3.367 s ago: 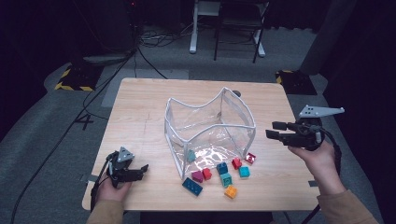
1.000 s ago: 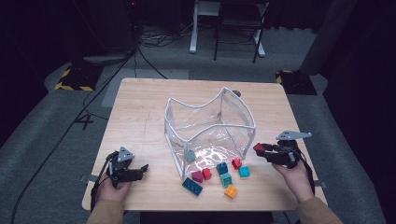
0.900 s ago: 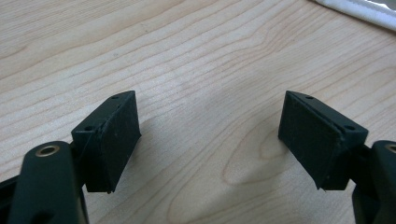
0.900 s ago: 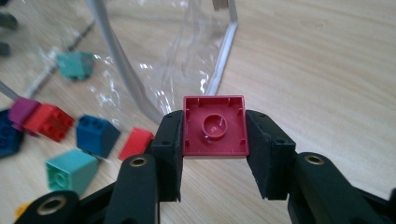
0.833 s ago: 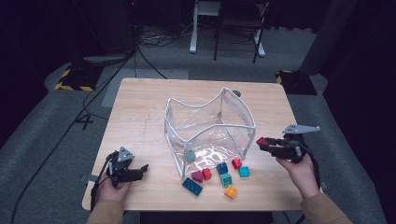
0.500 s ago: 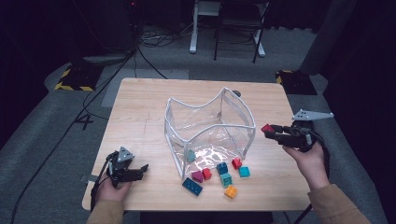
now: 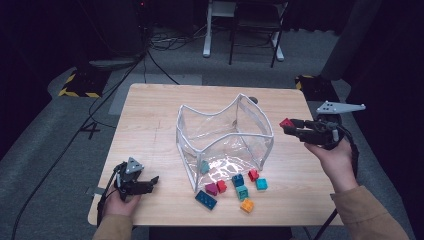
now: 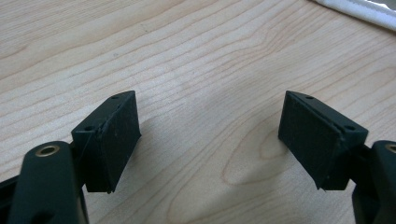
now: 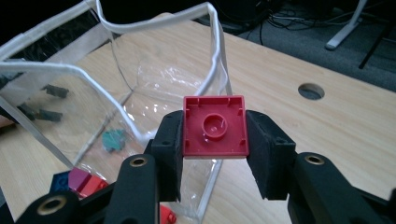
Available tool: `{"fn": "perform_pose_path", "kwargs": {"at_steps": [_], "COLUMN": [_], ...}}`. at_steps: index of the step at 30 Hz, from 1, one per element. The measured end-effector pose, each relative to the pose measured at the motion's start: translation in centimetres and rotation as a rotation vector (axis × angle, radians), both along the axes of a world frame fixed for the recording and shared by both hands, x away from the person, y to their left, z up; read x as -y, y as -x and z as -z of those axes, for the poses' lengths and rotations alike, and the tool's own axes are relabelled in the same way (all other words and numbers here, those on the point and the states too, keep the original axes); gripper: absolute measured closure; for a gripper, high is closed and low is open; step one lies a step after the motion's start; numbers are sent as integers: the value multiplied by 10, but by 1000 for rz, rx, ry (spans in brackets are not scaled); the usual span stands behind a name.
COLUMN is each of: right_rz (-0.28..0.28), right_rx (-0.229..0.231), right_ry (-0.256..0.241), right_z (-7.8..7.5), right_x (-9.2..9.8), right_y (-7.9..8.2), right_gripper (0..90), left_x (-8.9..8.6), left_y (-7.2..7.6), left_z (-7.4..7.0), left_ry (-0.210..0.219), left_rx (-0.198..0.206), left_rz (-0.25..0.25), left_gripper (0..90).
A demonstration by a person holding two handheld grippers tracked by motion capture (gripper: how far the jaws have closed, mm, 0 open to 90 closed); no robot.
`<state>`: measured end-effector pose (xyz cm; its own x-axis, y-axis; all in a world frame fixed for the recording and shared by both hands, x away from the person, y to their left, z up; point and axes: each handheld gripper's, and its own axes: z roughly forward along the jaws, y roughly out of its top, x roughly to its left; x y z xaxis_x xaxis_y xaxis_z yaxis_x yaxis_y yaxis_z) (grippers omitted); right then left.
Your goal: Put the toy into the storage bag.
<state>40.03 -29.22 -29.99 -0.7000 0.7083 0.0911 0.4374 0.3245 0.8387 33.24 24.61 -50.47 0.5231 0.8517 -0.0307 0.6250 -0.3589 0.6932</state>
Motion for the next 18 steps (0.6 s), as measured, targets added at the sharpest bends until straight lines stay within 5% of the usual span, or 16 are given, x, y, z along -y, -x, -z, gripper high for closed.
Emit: {"fn": "perform_pose_path", "kwargs": {"at_steps": [18], "right_rz": [-104], "right_rx": [3], "right_ry": [-14], "right_z": [-36], "right_x": [-43], "right_y": [-36], "right_gripper": [589], "left_x": [0], "left_y": [0], "left_z": [0], "left_ry": [3], "left_rx": [1], "left_rz": [-12], "left_gripper": [204]}}
